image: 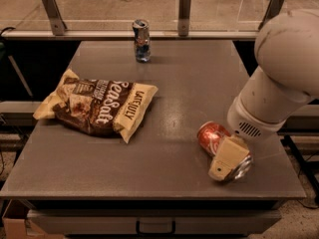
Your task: Move coke can near redbull can
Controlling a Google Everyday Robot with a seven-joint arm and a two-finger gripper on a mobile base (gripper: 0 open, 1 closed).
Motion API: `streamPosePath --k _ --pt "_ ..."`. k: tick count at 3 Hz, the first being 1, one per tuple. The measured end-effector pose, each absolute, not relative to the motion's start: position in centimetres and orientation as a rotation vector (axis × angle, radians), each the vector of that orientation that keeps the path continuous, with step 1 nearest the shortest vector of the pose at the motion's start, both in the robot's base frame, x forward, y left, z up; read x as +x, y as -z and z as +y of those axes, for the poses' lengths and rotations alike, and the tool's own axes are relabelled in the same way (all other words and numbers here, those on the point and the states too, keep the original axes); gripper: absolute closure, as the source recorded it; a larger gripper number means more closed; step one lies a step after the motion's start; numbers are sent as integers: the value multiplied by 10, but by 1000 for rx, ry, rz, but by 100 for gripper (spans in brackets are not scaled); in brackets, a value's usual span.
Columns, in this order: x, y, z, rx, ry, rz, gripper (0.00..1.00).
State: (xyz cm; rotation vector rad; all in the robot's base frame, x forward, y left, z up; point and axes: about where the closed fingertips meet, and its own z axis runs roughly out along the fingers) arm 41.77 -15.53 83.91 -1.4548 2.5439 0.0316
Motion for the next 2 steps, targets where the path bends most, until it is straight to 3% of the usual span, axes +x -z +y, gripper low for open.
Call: streamPosePath --k 2 --pt "423 -835 -161 -1394 -59 2572 64"
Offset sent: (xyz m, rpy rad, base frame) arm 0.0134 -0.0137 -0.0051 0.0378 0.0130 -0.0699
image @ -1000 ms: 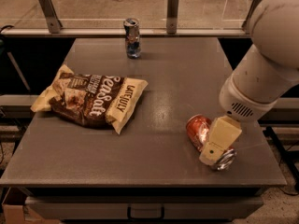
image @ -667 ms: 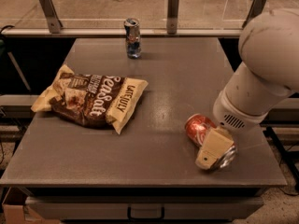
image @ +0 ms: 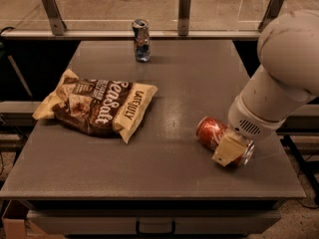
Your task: Move coke can near redbull can
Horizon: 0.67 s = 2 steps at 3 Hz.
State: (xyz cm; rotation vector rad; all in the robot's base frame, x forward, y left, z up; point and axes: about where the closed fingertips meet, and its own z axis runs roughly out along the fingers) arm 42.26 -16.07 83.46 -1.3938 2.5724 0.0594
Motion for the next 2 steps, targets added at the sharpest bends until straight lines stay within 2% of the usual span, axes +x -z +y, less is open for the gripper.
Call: streamPosePath --k 1,2 --pt "439 -846 -174 -1361 -43 2549 87" --pt "462 -862 -193 -1316 -17 2517 100"
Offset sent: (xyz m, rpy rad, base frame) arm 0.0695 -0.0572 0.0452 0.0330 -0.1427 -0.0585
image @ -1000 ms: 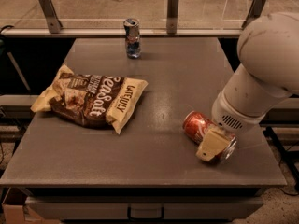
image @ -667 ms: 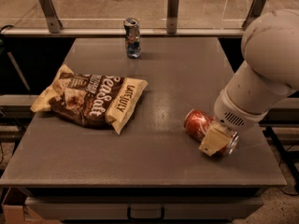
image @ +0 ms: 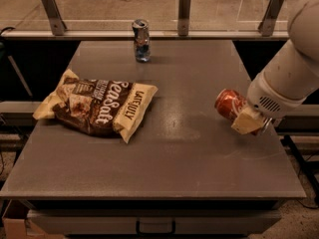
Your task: Move coke can near redbull can
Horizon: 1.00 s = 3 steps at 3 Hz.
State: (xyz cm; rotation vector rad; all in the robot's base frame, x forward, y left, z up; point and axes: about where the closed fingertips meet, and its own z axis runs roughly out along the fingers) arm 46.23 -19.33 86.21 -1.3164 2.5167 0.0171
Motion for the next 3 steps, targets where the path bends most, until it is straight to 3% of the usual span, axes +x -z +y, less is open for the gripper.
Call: streamPosePath --k 1,3 --pt "483 -894 -222 -1327 41 2456 100" --pt "502 -904 -220 -1329 39 2388 100"
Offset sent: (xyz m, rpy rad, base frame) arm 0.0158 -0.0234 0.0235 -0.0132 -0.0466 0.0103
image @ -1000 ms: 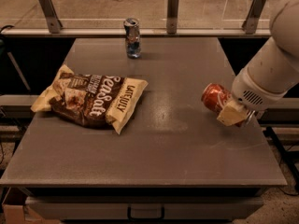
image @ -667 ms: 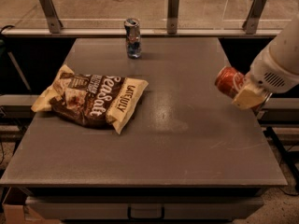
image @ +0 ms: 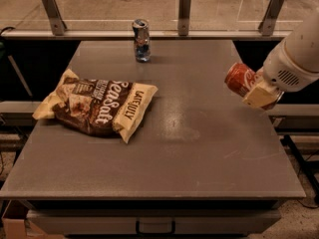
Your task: Move coke can near redbull can
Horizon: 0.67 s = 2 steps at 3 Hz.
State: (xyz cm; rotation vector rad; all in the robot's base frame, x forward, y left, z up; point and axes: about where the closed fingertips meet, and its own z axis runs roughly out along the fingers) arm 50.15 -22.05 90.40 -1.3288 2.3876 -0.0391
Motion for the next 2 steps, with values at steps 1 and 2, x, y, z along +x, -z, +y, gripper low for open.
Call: streamPosePath --k 1,2 --pt "543 -910 -195 -1407 6 2262 100" --pt "585 -919 -155 -1514 -38 2155 100"
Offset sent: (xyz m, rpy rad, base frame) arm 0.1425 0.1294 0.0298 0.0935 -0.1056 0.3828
